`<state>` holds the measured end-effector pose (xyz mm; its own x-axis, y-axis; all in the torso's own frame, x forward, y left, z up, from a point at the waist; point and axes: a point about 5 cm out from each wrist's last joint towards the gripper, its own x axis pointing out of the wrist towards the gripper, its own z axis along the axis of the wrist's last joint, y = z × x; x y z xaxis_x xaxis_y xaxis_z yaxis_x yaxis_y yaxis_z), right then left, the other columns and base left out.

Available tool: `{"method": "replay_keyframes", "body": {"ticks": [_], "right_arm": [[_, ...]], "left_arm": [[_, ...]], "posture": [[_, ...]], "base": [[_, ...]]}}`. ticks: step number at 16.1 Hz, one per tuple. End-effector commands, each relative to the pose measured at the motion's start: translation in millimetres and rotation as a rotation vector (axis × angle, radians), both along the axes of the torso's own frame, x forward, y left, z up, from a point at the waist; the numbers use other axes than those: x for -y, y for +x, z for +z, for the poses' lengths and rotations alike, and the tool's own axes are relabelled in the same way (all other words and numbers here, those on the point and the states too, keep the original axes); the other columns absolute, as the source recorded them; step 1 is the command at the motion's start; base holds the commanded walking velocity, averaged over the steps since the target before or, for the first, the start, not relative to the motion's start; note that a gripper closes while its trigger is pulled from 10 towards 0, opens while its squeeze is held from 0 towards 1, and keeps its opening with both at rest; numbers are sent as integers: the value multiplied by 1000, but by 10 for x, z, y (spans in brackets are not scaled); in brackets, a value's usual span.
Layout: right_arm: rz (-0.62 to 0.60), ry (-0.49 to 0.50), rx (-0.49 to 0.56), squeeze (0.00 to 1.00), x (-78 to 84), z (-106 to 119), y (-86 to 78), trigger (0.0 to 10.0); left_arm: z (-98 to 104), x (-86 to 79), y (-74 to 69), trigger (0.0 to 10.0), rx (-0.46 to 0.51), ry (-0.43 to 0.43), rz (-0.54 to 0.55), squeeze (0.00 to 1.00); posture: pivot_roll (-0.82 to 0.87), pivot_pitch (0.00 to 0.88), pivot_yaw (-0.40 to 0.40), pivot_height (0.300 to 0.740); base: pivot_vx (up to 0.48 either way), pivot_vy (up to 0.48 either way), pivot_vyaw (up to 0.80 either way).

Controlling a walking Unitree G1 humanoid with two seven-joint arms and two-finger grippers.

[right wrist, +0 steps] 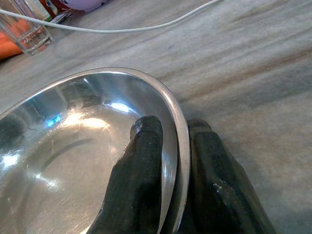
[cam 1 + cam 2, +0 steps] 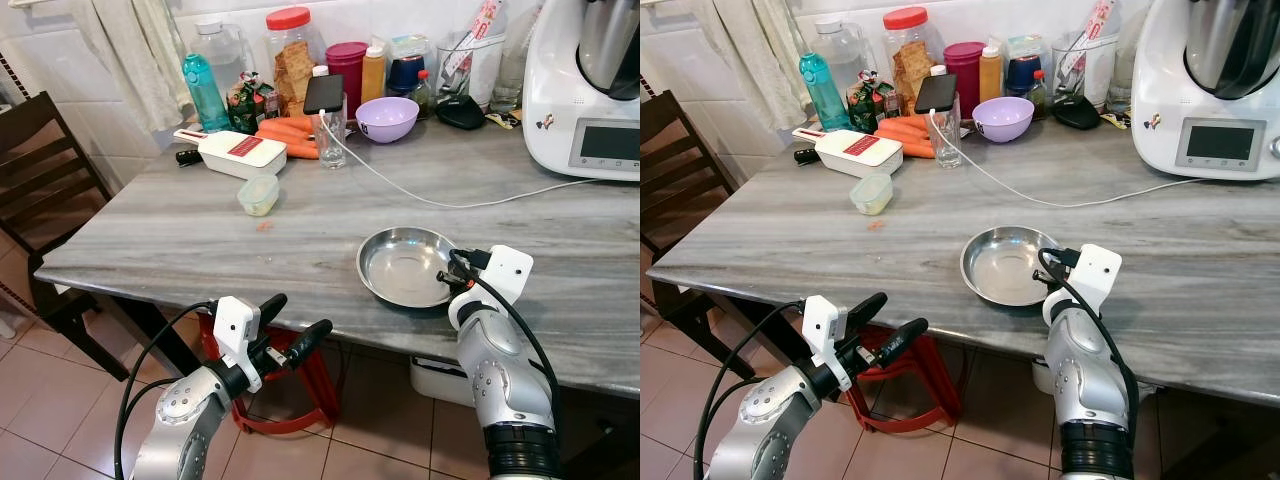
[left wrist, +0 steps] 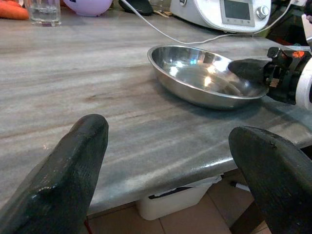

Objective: Setting the table

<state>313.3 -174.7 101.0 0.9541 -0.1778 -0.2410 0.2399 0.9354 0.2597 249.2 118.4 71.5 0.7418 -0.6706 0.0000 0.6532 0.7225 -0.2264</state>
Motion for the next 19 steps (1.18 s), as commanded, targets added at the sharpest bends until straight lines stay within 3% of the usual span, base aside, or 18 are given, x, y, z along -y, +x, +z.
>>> {"method": "replay_keyframes", "body": {"ticks": [1,19], "right_arm": [[8,8,24,0,-30,-10,1,10000],[21,-11,51,0,-33,52,24,10000]], "left_arm": [[14,-10,12,10000,-4,9,-25,0],[11,-1,10,10000,-2,13,-20,0]], "posture": [[-113,0,150,740],[-112,0,146,740]], "base": [[0,0,0],[0,0,0]]}}
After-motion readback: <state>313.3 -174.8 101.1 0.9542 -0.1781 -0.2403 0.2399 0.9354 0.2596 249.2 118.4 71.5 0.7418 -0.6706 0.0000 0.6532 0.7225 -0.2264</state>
